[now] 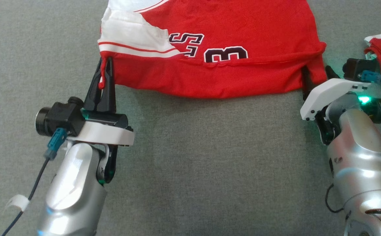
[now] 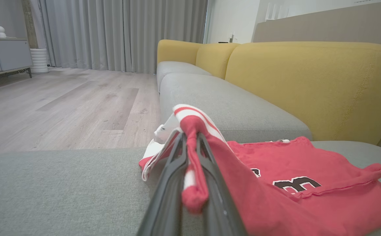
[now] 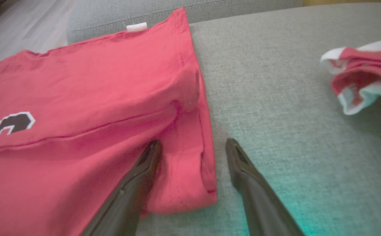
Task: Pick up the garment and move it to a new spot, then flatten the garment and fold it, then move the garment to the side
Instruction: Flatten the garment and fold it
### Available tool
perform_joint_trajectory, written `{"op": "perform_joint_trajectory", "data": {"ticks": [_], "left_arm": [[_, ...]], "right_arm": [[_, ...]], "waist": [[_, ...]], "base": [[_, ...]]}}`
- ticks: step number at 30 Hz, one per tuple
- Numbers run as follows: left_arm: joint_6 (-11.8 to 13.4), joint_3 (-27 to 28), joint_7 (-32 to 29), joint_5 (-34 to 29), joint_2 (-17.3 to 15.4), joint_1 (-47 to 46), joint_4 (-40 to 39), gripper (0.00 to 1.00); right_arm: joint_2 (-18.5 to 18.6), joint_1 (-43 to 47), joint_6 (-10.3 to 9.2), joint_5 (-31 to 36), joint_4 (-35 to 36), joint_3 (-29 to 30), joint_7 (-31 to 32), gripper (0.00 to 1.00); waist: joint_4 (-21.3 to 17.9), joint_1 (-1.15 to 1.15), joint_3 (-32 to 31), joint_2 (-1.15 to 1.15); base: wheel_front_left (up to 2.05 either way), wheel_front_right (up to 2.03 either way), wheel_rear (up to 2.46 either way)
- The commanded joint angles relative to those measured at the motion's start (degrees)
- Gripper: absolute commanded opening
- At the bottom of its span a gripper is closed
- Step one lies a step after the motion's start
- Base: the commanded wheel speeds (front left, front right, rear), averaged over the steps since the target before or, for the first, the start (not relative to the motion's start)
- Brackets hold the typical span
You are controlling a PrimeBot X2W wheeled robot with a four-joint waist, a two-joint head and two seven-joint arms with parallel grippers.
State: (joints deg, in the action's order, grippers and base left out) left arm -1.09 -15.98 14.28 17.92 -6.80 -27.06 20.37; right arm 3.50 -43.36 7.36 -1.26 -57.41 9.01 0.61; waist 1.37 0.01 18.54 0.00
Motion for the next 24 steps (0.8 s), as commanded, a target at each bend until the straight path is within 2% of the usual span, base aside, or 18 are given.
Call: {"op": "perform_joint_trajectory", "data": {"ticks": [1, 2, 3, 9, 15, 24], "left_arm": [[-0.40, 1.31, 0.48, -0.13, -1.07, -1.77, -1.84, 0.00], [-0.60, 1.23, 0.41, 0.06, -1.11, -1.69, -1.69, 0.00], [-0.68, 1.26, 0.39, 0.22, -1.22, -1.60, -1.54, 0.00], [-0.35, 1.63, 0.17, 0.76, -1.86, -0.58, -0.34, 0.00], [-0.20, 1.50, -0.81, 1.40, -2.53, 1.54, 2.04, 0.00], [-0.04, 1.75, -2.33, 2.89, -4.05, 6.85, 4.04, 0.00]], "right_arm": [[-0.62, -0.61, 0.13, 0.46, -1.23, -1.93, 0.57, 0.86], [-0.62, -0.93, 0.13, 0.40, -2.04, -2.30, 0.40, 0.27], [-0.62, -1.21, 0.13, 0.30, -2.59, -2.87, -0.18, 0.00], [-0.62, -1.74, 0.13, 0.78, -3.69, -4.15, -4.33, 0.00], [-0.62, 0.44, 0.13, 2.22, -3.44, -1.37, -7.85, 0.00], [-0.62, 6.34, 0.13, 1.30, -1.52, 0.91, -7.42, 0.00]], "waist": [[0.19, -0.01, -0.21, 0.00], [0.21, -0.01, -0.33, 0.00], [0.17, -0.01, -0.46, 0.00], [-0.63, -0.01, -1.93, 0.00], [-1.40, -0.01, -5.50, 0.00], [-2.37, -0.01, -12.05, 0.00]], "base": [[0.00, 0.00, 0.00], [0.00, 0.00, 0.00], [0.00, 0.00, 0.00], [0.00, 0.00, 0.00], [0.00, 0.00, 0.00], [0.00, 0.00, 0.00]]}}
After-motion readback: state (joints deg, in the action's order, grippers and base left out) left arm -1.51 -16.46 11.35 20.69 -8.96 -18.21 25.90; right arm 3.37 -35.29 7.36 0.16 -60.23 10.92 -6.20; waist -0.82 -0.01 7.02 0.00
